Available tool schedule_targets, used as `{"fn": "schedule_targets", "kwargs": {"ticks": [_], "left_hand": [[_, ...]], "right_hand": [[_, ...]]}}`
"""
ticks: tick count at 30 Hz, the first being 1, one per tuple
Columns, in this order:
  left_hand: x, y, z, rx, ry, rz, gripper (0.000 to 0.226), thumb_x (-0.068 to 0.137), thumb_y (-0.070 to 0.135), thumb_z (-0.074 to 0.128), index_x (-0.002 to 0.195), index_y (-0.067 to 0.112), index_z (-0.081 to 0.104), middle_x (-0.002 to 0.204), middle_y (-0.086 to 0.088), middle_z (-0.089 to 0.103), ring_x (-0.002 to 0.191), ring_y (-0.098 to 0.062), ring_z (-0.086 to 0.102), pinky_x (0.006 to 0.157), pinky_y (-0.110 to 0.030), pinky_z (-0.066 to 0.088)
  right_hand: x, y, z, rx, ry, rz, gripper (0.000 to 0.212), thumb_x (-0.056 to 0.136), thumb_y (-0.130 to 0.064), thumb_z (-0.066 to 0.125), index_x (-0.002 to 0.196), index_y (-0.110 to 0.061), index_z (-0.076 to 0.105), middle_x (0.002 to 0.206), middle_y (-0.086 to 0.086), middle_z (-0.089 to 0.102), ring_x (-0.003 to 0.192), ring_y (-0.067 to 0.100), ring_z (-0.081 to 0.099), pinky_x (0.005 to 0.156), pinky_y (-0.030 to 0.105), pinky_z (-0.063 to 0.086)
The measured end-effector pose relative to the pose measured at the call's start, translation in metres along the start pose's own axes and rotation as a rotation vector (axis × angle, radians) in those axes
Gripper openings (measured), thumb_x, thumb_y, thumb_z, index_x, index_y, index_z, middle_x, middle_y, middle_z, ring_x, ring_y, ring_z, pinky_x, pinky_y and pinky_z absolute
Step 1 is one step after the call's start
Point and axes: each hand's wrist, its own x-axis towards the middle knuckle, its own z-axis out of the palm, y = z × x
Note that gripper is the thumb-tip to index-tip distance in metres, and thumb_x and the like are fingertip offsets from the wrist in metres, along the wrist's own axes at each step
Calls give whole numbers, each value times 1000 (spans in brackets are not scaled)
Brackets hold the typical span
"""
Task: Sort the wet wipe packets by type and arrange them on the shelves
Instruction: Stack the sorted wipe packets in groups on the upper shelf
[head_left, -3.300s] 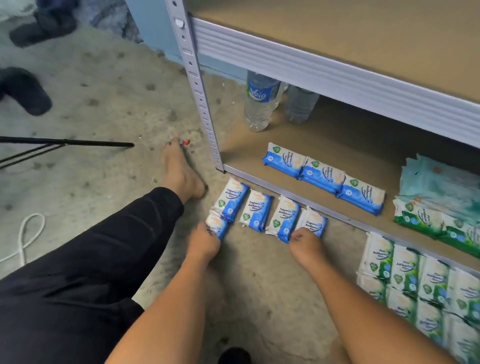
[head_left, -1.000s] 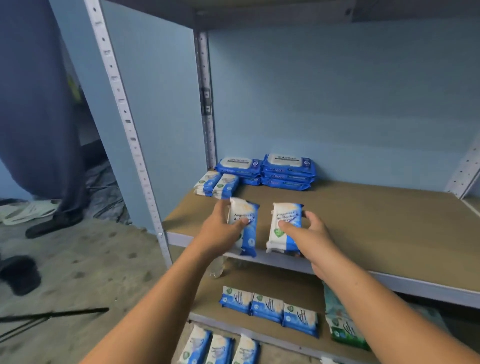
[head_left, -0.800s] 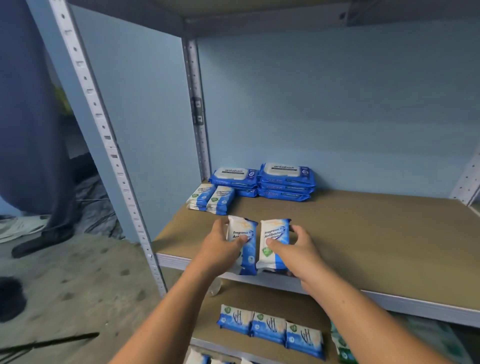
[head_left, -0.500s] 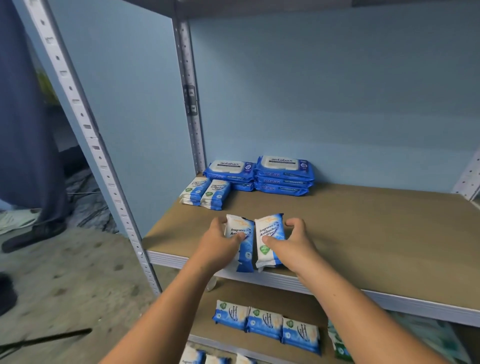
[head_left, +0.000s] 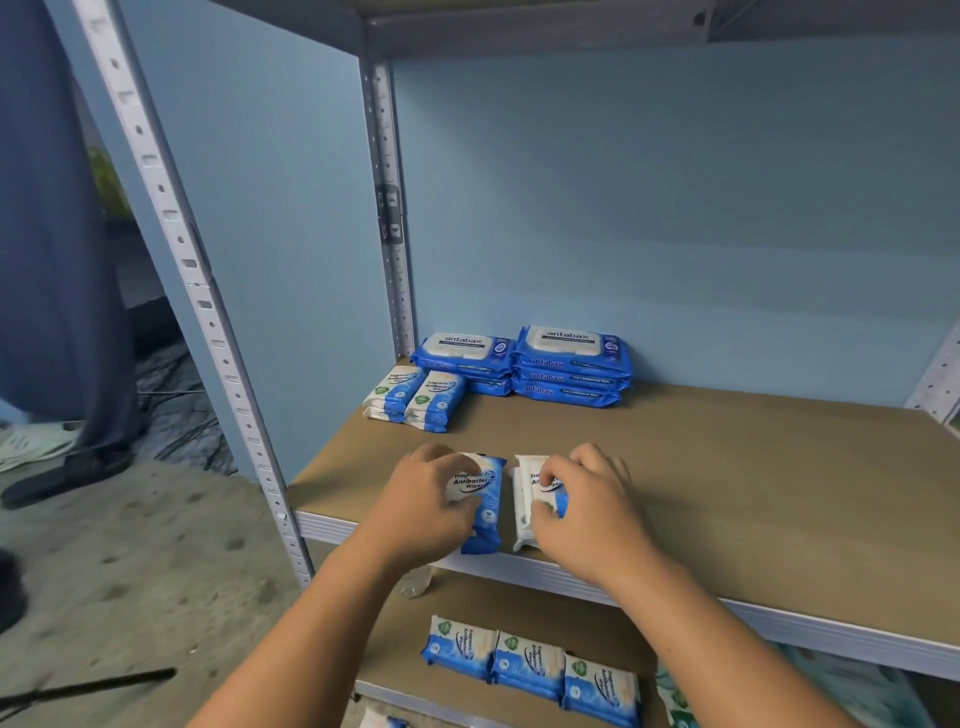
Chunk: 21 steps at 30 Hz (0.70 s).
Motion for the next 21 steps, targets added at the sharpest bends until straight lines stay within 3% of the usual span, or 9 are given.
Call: {"fn": "schedule_targets", "kwargs": {"ticks": [4, 8, 11, 15, 18, 21], "left_hand": [[-11, -1, -13, 53, -134, 17, 45, 79, 41, 80, 120, 42, 62, 124, 16, 43, 116, -9, 48, 97, -26, 44], [-12, 0, -13, 59, -193, 7, 69, 67, 35, 90, 127, 42, 58, 129, 19, 40, 114, -9, 48, 91, -23, 46], [-4, -5, -8, 85, -111, 33, 61, 74, 18, 86, 125, 39, 61, 129, 17, 45, 113, -12, 52, 86, -20, 46], [16, -12, 9, 110, 9, 60, 59, 80, 9, 77, 131, 34, 62, 137, 13, 50, 120, -16, 55, 92, -24, 47], [38, -20, 22, 194, 72, 95, 55, 86, 15, 70, 137, 34, 60, 142, 12, 52, 123, -19, 55, 93, -33, 51], [61, -29, 29, 391, 129, 140, 53, 90, 25, 66, 140, 37, 56, 143, 11, 55, 131, -22, 46, 101, -42, 42]], "right_hand": [[-8, 3, -2, -81, -134, -88, 37, 77, -35, 64, 112, -31, 50, 113, -9, 37, 105, 17, 42, 86, 34, 48], [-8, 7, 8, -69, -77, -118, 29, 82, -24, 71, 105, -25, 54, 111, -7, 38, 102, 17, 45, 82, 31, 46], [-2, 10, 19, -29, -28, -115, 31, 86, -23, 72, 117, -23, 64, 119, -8, 41, 105, 18, 50, 86, 35, 49], [7, 14, 35, 31, 36, -98, 35, 89, -27, 73, 124, -23, 68, 128, -5, 45, 112, 22, 53, 92, 39, 49], [20, 19, 42, 29, 89, -99, 38, 89, -27, 73, 126, -22, 68, 128, -2, 49, 113, 24, 54, 95, 38, 48], [35, 24, 47, 16, 114, -91, 39, 89, -27, 74, 127, -24, 68, 128, 0, 52, 113, 26, 54, 95, 38, 48]]}}
